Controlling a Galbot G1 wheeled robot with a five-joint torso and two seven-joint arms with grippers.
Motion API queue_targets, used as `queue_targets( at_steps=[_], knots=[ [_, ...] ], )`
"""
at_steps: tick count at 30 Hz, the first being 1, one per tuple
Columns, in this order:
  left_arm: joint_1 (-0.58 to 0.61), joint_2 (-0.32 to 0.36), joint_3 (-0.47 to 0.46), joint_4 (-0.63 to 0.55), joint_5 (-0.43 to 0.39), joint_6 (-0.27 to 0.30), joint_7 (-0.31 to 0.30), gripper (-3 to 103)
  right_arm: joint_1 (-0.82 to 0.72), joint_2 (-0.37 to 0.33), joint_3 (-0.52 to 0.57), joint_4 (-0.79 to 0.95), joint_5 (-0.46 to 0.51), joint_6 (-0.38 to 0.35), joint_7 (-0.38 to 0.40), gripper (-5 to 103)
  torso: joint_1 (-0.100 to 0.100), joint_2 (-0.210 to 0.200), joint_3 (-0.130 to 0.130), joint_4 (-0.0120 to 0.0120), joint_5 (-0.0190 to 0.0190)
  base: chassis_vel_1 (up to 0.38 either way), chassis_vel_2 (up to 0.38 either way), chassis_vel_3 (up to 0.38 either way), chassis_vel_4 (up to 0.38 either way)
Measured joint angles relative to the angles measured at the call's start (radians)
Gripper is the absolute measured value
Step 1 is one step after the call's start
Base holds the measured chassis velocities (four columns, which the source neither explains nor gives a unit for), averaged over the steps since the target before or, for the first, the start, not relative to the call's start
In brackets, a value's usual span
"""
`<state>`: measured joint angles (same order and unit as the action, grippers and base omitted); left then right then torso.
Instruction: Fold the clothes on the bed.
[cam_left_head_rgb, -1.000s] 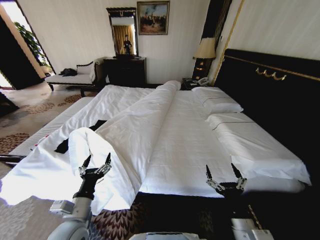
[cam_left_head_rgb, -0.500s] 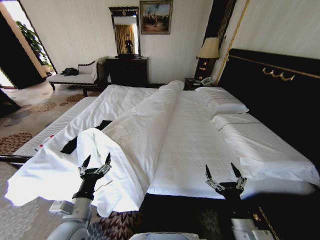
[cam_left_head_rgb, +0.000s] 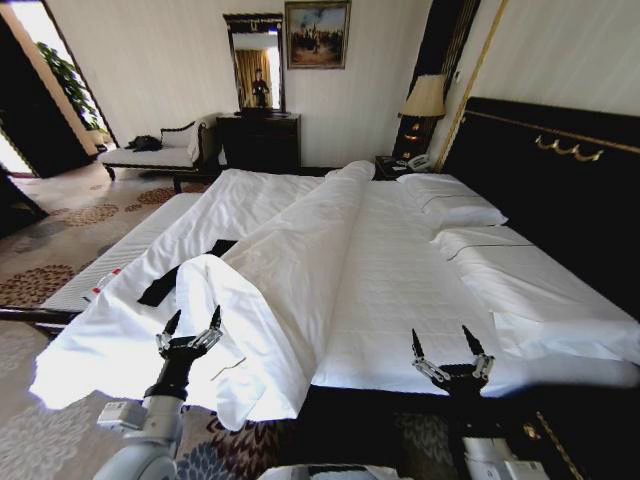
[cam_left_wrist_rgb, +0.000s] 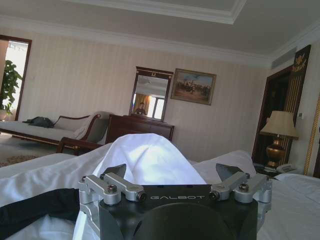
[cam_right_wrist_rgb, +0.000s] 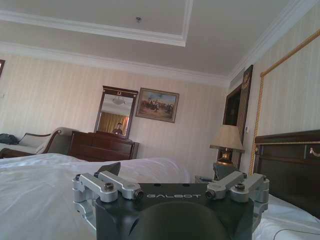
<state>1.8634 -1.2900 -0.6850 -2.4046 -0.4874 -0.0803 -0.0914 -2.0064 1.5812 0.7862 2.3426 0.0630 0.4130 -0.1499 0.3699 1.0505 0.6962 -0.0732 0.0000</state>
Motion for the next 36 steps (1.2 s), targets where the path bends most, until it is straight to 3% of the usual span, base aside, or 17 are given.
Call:
queue_targets(
  at_steps=[36],
  knots=[
    [-0.007, -0.002, 0.001, 0.008, -0.002, 0.0, 0.001, 100, 0.011, 0.0, -0.002, -0.017, -0.006, -0.002, 0.004, 100, 0.0, 0.0, 0.0, 0.0, 0.0, 0.064, 0.128, -0.069, -0.129]
  ],
)
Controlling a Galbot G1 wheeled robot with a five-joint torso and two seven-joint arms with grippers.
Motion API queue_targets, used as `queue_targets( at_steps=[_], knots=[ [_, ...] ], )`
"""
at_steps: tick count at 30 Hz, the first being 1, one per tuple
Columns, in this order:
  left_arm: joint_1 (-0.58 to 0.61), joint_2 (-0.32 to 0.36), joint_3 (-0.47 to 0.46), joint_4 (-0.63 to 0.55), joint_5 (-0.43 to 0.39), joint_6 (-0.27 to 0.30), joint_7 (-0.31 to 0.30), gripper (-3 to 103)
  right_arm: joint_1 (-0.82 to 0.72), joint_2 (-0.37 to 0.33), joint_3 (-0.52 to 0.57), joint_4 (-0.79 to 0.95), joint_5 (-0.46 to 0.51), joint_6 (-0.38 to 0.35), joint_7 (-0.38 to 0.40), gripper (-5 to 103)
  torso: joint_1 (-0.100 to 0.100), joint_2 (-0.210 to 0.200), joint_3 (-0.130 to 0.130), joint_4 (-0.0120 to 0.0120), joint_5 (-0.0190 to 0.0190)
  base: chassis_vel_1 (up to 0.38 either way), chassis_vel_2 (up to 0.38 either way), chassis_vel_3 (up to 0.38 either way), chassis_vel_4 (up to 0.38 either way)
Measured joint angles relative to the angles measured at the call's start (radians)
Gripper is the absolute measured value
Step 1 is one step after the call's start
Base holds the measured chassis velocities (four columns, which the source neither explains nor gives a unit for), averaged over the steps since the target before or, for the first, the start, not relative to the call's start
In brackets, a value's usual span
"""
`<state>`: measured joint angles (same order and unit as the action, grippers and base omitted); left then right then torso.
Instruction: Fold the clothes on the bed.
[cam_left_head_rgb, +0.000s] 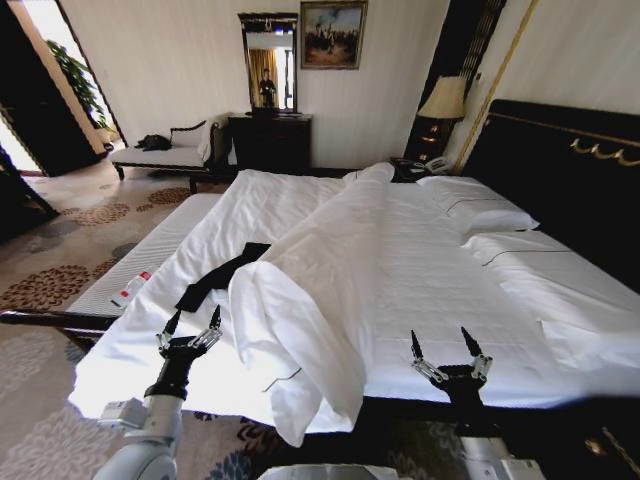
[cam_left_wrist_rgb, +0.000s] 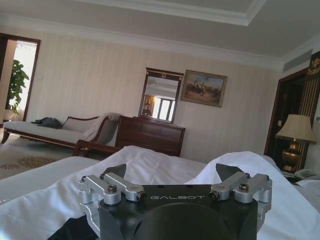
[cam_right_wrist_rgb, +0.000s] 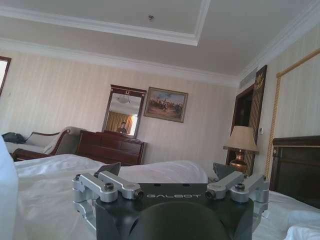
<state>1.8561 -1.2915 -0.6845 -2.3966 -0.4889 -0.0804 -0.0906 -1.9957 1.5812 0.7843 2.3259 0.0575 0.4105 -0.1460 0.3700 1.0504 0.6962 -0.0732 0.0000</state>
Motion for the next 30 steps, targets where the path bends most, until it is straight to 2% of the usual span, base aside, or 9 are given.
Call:
queue_targets(
  at_steps=[19, 26, 30],
  knots=[
    [0.001, -0.009, -0.004, -0.001, 0.004, -0.003, -0.002, 100, 0.015, -0.009, -0.007, -0.01, 0.008, 0.022, 0.013, 100, 0.0, 0.0, 0.0, 0.0, 0.0, 0.078, 0.141, -0.08, -0.141],
    [-0.011, -0.011, -0.061, -0.006, -0.026, 0.008, -0.012, 100, 0.033, -0.046, -0.021, -0.014, 0.049, 0.033, 0.017, 100, 0.0, 0.0, 0.0, 0.0, 0.0003, 0.016, 0.031, -0.009, -0.023],
    [-0.014, -0.012, -0.095, 0.001, -0.05, 0.023, -0.015, 100, 0.042, -0.079, -0.034, -0.014, 0.087, 0.011, 0.028, 100, 0.0, 0.0, 0.0, -0.0001, 0.0004, 0.0, 0.0, 0.0, 0.0]
  ],
)
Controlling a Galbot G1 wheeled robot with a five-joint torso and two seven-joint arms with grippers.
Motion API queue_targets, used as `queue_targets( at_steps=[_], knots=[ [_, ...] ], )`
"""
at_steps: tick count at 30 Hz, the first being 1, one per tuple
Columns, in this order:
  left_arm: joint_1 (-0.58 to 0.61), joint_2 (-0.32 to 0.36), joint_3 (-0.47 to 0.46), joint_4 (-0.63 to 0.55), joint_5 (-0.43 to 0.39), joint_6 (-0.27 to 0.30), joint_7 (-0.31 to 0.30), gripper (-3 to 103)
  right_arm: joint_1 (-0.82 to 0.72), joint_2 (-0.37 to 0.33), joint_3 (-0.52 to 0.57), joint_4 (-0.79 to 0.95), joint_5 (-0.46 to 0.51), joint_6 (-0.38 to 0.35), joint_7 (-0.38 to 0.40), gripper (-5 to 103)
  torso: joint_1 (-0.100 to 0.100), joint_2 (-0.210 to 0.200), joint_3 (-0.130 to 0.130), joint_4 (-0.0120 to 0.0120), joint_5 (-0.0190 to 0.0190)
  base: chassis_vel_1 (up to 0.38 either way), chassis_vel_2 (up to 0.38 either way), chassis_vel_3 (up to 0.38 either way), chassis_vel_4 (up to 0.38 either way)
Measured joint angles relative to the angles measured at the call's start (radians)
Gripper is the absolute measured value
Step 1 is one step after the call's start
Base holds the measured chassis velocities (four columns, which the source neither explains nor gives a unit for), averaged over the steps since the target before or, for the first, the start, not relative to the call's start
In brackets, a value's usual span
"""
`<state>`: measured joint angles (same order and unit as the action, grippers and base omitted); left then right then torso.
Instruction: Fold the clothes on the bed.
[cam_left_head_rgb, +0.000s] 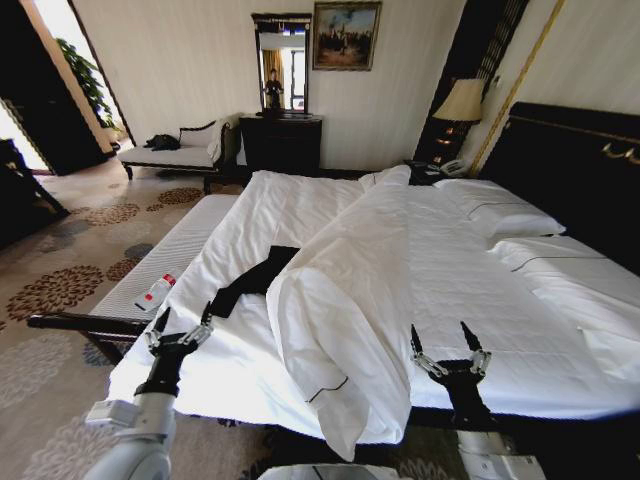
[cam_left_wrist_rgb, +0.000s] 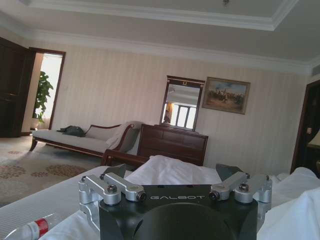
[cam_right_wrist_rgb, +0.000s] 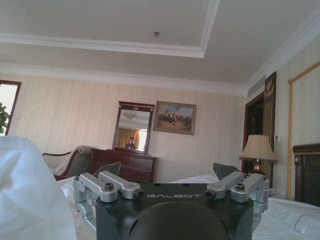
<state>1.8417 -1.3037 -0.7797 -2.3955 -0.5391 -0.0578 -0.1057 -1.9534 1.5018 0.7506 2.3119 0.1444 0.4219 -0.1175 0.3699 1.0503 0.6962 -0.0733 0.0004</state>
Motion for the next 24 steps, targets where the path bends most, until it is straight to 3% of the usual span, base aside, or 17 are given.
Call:
queue_targets(
  at_steps=[5, 7, 9, 11, 14, 15, 16, 18, 21, 22, 24],
  knots=[
    [0.007, 0.011, -0.063, -0.016, -0.067, 0.041, -0.008, 100, 0.018, -0.11, -0.061, 0.016, 0.154, -0.058, 0.062, 100, 0.0, 0.0, 0.0, -0.0001, -0.0005, 0.0, 0.0, 0.0, 0.0],
    [0.014, 0.011, -0.074, -0.021, -0.077, 0.05, -0.011, 100, 0.021, -0.124, -0.069, 0.02, 0.181, -0.066, 0.067, 100, 0.0, 0.0, 0.0, 0.0, -0.0005, 0.0, 0.0, 0.0, 0.0],
    [0.06, 0.005, -0.117, -0.062, -0.121, 0.084, -0.02, 100, 0.046, -0.185, -0.093, 0.045, 0.273, -0.122, 0.082, 100, 0.0, 0.0, 0.0, 0.0002, -0.0003, 0.0, 0.0, 0.0, 0.0],
    [0.075, 0.004, -0.129, -0.076, -0.128, 0.09, -0.021, 100, 0.058, -0.206, -0.095, 0.055, 0.294, -0.147, 0.083, 100, 0.0, 0.0, 0.0, 0.0001, 0.0, 0.0, 0.0, 0.0, 0.0],
    [0.095, -0.015, -0.159, -0.098, -0.133, 0.097, -0.023, 100, 0.104, -0.31, -0.091, 0.102, 0.363, -0.26, 0.093, 100, 0.0, 0.0, 0.0, -0.0001, 0.0002, 0.0, 0.0, 0.0, 0.0],
    [0.099, -0.035, -0.159, -0.104, -0.126, 0.1, -0.025, 100, 0.127, -0.39, -0.085, 0.125, 0.393, -0.319, 0.118, 100, 0.0, 0.0, 0.0, 0.0001, -0.0004, 0.0, 0.0, 0.0, 0.0],
    [0.099, -0.035, -0.159, -0.104, -0.126, 0.1, -0.025, 100, 0.127, -0.39, -0.085, 0.125, 0.393, -0.319, 0.118, 100, 0.0, 0.0, 0.0, 0.0001, -0.0004, 0.0, 0.0, 0.0, 0.0],
    [0.116, -0.079, -0.14, -0.106, -0.097, 0.1, -0.029, 100, 0.169, -0.512, -0.071, 0.13, 0.417, -0.405, 0.154, 100, 0.0, 0.0, 0.0, 0.0002, -0.0006, 0.0, 0.0, 0.0, 0.0],
    [0.137, -0.118, -0.132, -0.106, -0.078, 0.099, -0.03, 100, 0.231, -0.624, -0.065, 0.087, 0.425, -0.457, 0.165, 100, 0.0, 0.0, 0.0, 0.0002, 0.0001, 0.0, 0.0, 0.0, 0.0],
    [0.137, -0.118, -0.132, -0.106, -0.078, 0.099, -0.03, 100, 0.231, -0.624, -0.065, 0.087, 0.425, -0.457, 0.165, 100, 0.0, 0.0, 0.0, 0.0002, 0.0001, 0.0, 0.0, 0.0, 0.0],
    [0.148, -0.129, -0.147, -0.106, -0.075, 0.099, -0.031, 100, 0.273, -0.692, -0.078, 0.053, 0.438, -0.471, 0.167, 100, 0.0, 0.0, 0.0, 0.0001, 0.0001, 0.0, 0.0, 0.0, 0.0]
  ],
)
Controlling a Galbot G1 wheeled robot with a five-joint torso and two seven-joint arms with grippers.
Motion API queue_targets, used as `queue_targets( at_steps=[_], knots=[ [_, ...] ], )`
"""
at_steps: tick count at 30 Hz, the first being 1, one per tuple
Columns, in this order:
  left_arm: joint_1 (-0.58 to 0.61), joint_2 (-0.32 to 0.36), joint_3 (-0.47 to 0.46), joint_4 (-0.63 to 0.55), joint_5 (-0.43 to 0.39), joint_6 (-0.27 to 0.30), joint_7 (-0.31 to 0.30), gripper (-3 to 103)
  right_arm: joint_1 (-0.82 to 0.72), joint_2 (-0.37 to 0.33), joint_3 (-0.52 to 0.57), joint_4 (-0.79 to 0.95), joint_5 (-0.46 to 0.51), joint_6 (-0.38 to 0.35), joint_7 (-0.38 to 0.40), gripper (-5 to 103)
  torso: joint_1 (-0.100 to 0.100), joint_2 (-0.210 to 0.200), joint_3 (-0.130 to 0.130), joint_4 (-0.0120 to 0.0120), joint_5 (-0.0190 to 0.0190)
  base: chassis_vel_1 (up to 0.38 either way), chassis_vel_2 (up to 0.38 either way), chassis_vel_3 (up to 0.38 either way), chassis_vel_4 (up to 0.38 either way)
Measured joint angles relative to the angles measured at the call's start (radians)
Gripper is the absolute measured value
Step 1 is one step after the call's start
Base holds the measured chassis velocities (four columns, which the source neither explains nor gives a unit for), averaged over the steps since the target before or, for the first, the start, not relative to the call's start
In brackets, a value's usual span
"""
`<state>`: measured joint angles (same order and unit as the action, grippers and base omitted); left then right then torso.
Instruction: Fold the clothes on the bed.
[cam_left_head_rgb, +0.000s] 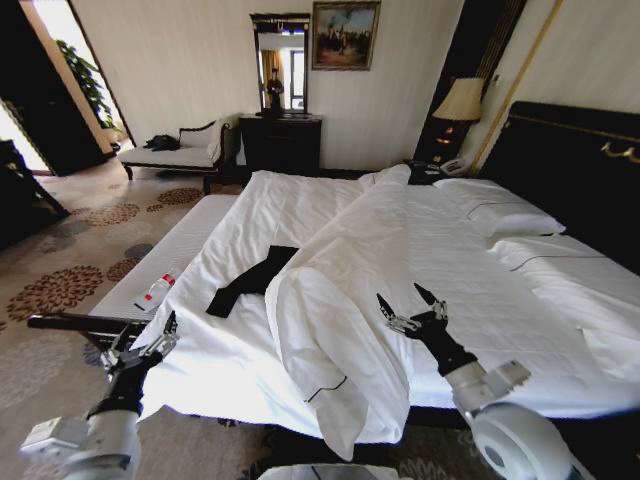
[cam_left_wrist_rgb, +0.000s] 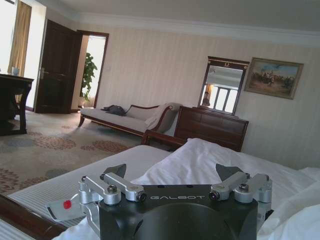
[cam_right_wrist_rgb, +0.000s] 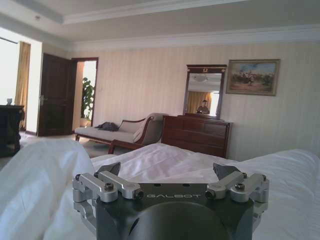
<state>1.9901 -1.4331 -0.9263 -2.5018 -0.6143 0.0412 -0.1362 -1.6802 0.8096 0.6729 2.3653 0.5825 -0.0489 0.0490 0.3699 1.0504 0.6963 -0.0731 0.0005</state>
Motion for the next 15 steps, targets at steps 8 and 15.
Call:
queue_targets(
  at_steps=[8, 15],
  knots=[
    [0.019, -0.013, -0.042, 0.0, 0.01, 0.01, -0.001, 100, 0.156, -0.171, -0.117, -0.07, 0.023, 0.006, -0.005, 100, 0.0, 0.0, 0.0, 0.0001, -0.0005, 0.0, 0.0, 0.0, 0.0],
    [0.011, -0.04, -0.014, 0.001, 0.064, 0.03, 0.002, 100, 0.374, -0.267, -0.319, -0.113, 0.114, -0.056, 0.031, 100, 0.0, 0.0, 0.0, -0.0001, -0.0005, 0.0, 0.0, 0.0, 0.0]
  ],
)
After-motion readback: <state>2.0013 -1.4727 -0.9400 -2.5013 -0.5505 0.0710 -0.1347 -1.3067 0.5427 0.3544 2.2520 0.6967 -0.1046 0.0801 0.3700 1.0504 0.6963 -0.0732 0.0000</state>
